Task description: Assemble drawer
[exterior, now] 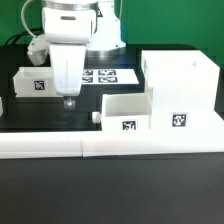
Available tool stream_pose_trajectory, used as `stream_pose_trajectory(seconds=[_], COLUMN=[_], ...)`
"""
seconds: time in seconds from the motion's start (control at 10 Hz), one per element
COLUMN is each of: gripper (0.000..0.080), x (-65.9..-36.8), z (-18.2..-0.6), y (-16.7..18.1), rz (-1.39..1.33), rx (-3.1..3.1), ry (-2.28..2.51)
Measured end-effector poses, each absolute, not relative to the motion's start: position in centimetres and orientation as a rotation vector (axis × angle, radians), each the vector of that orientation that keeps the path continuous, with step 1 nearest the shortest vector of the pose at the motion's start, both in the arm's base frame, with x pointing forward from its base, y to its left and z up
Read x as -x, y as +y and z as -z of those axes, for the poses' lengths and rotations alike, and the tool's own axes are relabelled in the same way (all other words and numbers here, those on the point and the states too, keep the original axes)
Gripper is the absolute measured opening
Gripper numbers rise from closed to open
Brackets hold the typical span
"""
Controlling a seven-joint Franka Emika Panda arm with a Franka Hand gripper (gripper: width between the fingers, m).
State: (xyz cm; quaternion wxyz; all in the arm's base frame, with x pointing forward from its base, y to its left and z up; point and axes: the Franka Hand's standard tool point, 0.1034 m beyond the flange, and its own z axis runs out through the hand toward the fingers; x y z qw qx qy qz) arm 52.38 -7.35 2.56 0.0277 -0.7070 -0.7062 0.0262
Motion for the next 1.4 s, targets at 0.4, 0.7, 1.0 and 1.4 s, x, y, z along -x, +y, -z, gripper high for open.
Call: stream_pose_trajectory(seconds=[0.4,0.7,1.0,1.4], gripper=[0.0649,0.0649,0.0649,0.0649], x=[-53.6,-53.9,-54.5,-54.7], z=[-1.9,-1.5,-1.8,-1.8], y=[-6.4,-4.3,-2.6,-2.4], rz=[0.022,0.031,0.017,-0.032], rx=[2.092,2.122,2.188,2.247], ry=[-2.092,-2.016,-1.955,-1.889])
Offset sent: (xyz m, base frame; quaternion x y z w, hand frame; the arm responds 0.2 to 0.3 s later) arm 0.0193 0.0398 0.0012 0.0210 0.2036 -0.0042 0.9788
